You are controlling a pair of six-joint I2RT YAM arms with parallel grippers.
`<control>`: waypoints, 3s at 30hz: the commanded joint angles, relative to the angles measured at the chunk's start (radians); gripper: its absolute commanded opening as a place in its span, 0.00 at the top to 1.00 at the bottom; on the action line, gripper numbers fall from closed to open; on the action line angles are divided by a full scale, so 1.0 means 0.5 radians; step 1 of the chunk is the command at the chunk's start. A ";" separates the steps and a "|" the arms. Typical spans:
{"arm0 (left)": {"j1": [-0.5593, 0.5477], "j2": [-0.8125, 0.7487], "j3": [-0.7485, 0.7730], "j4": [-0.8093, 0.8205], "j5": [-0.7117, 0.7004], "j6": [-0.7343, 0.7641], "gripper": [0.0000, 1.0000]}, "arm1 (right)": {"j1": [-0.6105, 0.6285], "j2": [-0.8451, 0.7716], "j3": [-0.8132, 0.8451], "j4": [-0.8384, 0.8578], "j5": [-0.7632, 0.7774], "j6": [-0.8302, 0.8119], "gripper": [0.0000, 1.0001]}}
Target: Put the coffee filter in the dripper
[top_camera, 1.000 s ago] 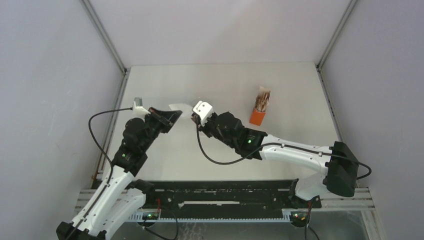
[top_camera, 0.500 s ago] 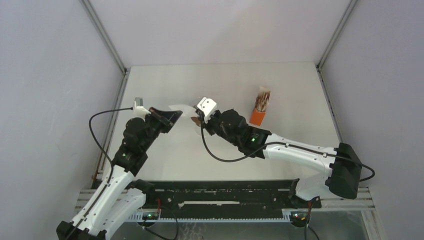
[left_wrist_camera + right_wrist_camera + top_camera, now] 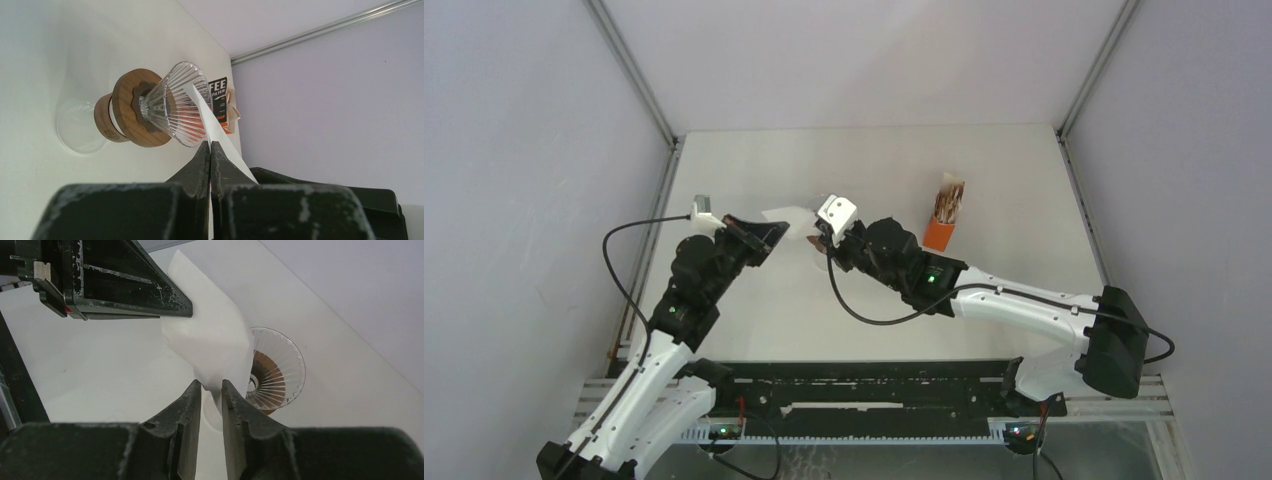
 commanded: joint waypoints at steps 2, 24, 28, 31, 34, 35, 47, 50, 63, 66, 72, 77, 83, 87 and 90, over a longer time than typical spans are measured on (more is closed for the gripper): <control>-0.016 -0.002 0.087 0.040 0.011 0.043 1.00 | -0.007 -0.049 0.071 0.083 -0.054 0.015 0.70; -0.026 -0.008 0.087 0.036 0.014 0.046 1.00 | -0.042 -0.040 0.086 0.065 -0.050 0.101 0.75; -0.030 -0.004 0.094 0.036 0.019 0.051 1.00 | -0.040 -0.004 0.121 0.016 -0.030 0.080 0.78; -0.030 0.005 0.102 0.034 0.029 0.054 1.00 | -0.029 0.014 0.123 0.022 0.011 0.037 0.78; -0.033 0.004 0.103 0.034 0.028 0.054 1.00 | -0.021 0.029 0.121 0.016 0.030 -0.001 0.78; -0.033 0.006 0.106 0.035 0.030 0.055 1.00 | -0.015 0.034 0.122 0.015 0.033 -0.014 0.78; -0.043 0.019 0.128 0.034 0.036 0.058 1.00 | 0.058 0.102 0.121 0.027 0.090 -0.221 0.77; -0.044 0.013 0.125 0.034 0.022 0.058 1.00 | 0.086 0.113 0.123 0.010 0.069 -0.260 0.75; -0.047 -0.004 0.116 0.028 -0.012 0.046 1.00 | 0.156 0.111 0.121 -0.036 0.061 -0.217 0.73; -0.049 -0.003 0.110 0.023 -0.023 0.041 1.00 | 0.190 0.074 0.121 -0.048 0.123 -0.184 0.71; -0.048 -0.016 0.110 0.019 -0.043 0.041 1.00 | 0.240 0.079 0.121 -0.072 0.167 -0.189 0.65; -0.049 -0.023 0.110 0.019 -0.042 0.039 1.00 | 0.285 0.176 0.121 -0.039 0.263 -0.228 0.59; -0.049 -0.028 0.110 0.016 -0.042 0.038 1.00 | 0.294 0.235 0.121 0.003 0.426 -0.296 0.59; -0.048 -0.029 0.113 0.017 -0.040 0.036 1.00 | 0.294 0.240 0.121 0.006 0.486 -0.306 0.65; -0.048 -0.020 0.113 0.016 -0.037 0.039 1.00 | 0.294 0.217 0.121 -0.010 0.455 -0.297 0.72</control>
